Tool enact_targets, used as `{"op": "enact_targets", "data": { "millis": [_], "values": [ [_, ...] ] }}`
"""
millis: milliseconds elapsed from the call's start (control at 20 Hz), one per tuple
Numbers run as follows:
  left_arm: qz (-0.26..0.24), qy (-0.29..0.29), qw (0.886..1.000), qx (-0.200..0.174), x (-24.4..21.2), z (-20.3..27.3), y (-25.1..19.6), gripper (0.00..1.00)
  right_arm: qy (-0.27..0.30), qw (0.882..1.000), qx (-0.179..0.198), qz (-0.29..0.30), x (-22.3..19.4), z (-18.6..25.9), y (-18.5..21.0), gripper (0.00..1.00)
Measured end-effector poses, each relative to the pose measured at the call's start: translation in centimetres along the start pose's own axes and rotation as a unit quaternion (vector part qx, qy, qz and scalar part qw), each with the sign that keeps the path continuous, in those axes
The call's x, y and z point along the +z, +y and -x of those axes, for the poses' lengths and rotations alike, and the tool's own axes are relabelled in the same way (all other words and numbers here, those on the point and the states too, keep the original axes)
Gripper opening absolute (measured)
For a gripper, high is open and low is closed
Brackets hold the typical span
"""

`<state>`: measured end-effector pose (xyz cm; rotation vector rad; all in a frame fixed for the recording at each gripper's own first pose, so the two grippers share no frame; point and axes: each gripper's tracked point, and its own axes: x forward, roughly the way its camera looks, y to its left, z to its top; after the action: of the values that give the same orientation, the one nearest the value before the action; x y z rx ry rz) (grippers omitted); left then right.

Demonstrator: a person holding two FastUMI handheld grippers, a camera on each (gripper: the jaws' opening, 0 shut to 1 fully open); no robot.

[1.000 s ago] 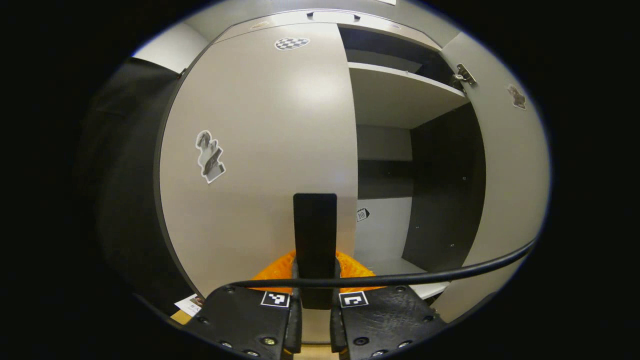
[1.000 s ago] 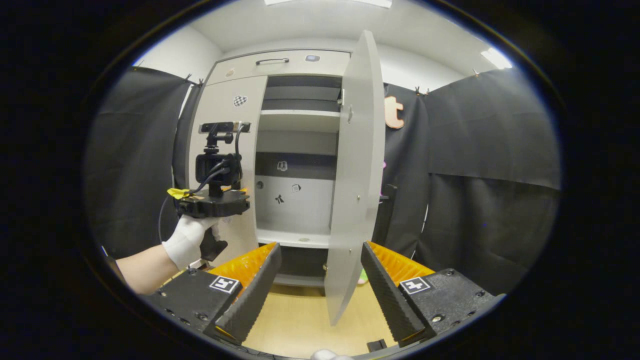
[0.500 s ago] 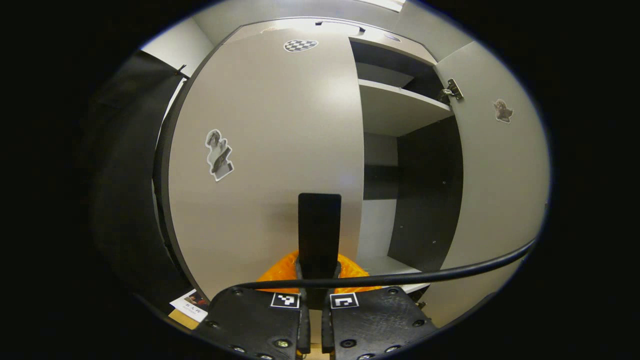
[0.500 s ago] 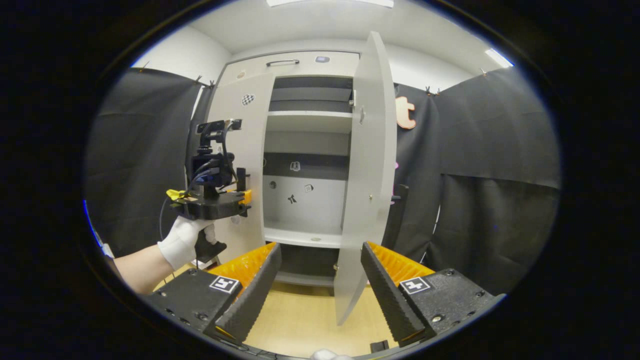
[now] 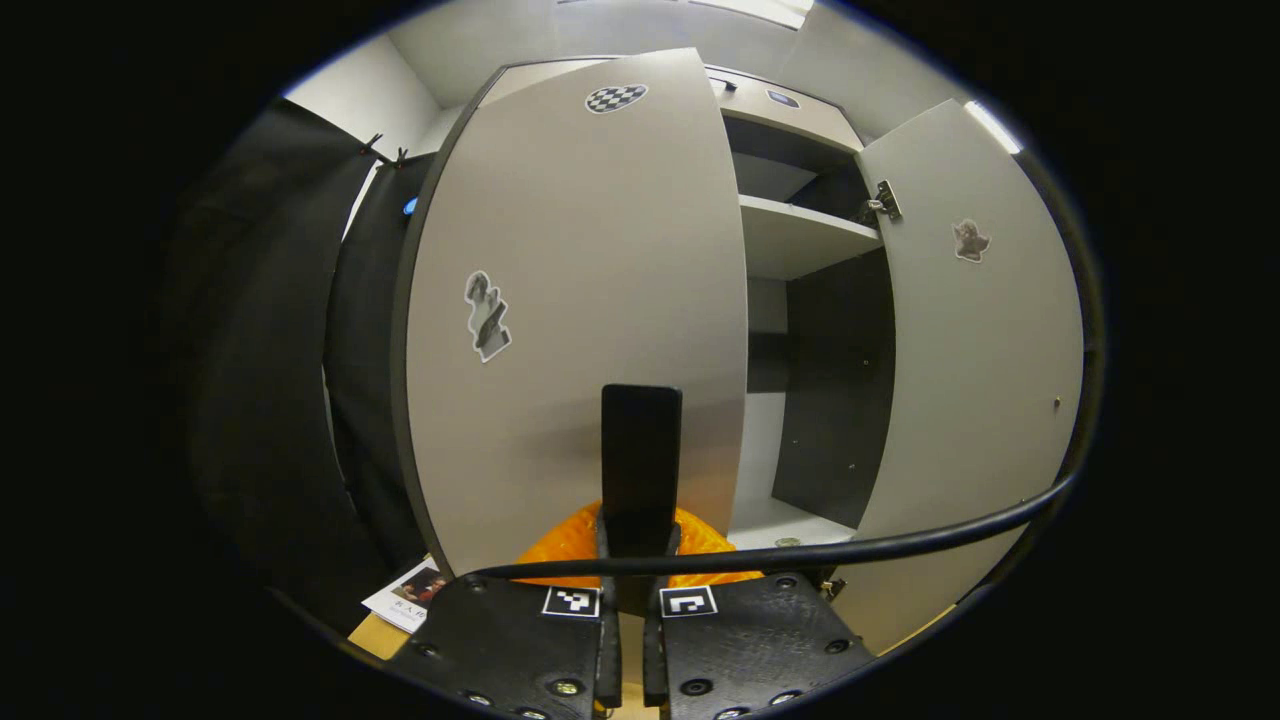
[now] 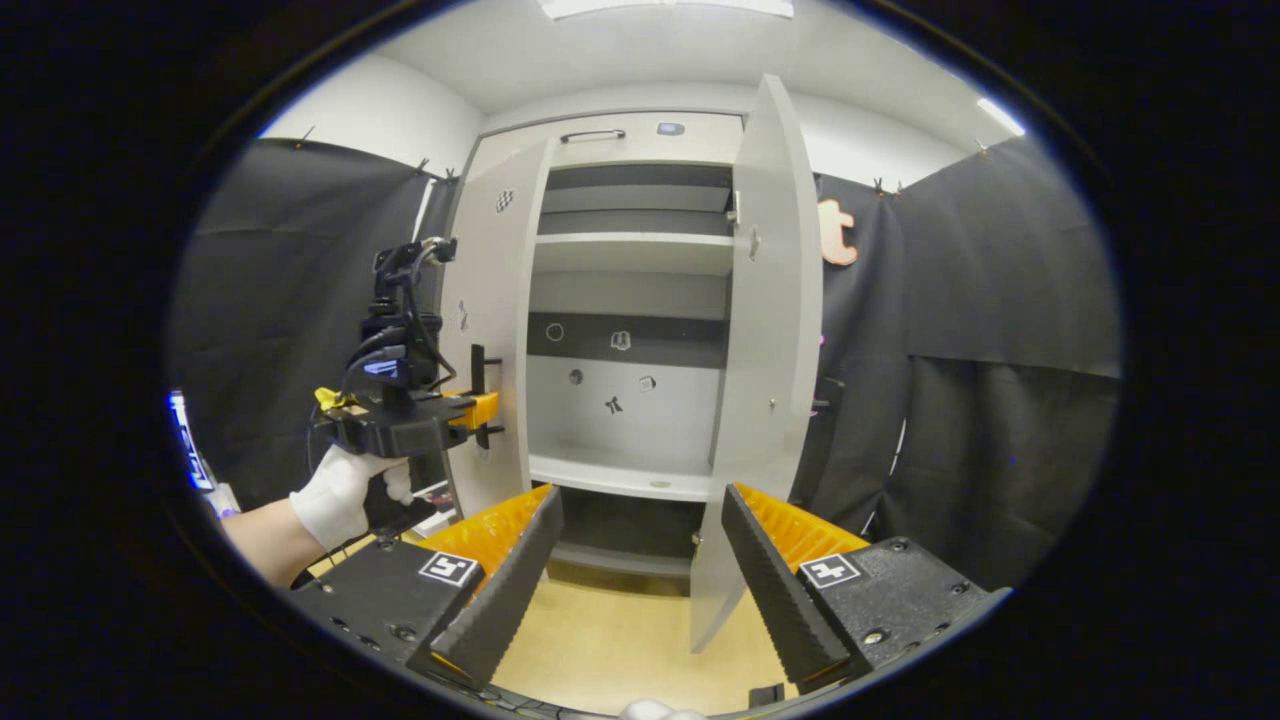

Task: Open the right door of the double-door shoe cabinet with the right hand, and open the left door with the left hand.

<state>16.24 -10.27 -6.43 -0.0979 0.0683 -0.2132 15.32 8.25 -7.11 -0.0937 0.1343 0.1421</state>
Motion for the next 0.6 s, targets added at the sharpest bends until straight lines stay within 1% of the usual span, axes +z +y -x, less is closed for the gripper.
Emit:
{"op": "enact_targets", "data": {
  "millis": [100, 200, 600],
  "values": [
    [-0.003, -0.002, 1.000, 0.004, 0.1, 1.1, 0.7, 0.00, -0.003, 1.000, 0.006, 0.003, 0.1, 0.2, 0.4, 1.00],
    [0.005, 0.001, 1.000, 0.010, 0.2, 2.4, 1.5, 0.00, -0.005, 1.000, 0.011, 0.002, 0.1, 0.4, 0.6, 1.00],
    [0.004, 0.004, 0.999, 0.043, 0.0, 6.6, 5.7, 0.00, -0.006, 0.999, 0.035, 0.005, 0.0, 0.5, 2.5, 1.00]
  ]
}}
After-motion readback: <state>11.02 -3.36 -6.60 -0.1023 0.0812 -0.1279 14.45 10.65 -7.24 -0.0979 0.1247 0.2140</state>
